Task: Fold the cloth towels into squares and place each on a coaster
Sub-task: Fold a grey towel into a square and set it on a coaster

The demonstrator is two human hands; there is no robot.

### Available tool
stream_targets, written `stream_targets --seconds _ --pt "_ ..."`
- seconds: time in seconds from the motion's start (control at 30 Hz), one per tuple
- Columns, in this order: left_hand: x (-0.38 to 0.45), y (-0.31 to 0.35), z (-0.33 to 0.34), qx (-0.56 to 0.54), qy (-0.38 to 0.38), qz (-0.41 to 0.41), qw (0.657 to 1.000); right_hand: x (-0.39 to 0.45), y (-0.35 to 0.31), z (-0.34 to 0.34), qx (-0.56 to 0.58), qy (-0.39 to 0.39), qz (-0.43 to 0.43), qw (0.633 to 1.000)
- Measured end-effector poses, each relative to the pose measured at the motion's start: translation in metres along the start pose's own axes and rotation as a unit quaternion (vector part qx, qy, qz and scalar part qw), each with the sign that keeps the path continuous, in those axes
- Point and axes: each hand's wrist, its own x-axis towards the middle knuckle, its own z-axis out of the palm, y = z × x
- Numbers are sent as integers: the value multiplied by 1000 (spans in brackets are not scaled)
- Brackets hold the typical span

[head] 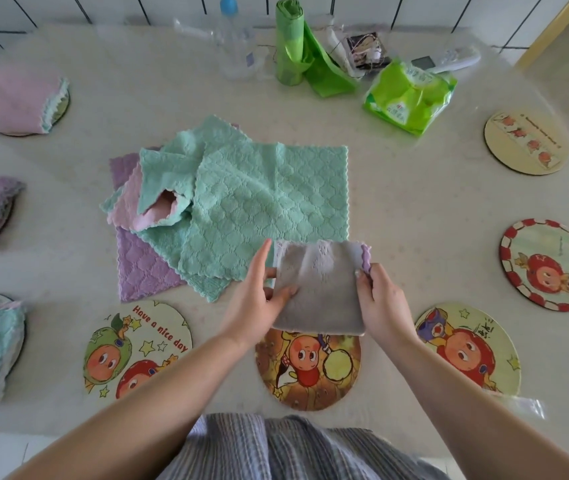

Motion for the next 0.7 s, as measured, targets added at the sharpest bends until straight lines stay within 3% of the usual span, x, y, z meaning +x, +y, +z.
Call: stream_targets --seconds 0.2,0.43,0.7 --pt "17 -8 3 105 7 70 992 19 3 5 -10 -11 13 1000" --pt "12 -14 10 102 16 37 994 14 9 5 75 33 12 997" --pt "12 -11 14 146 5 28 989 24 3 5 54 -8 50 997"
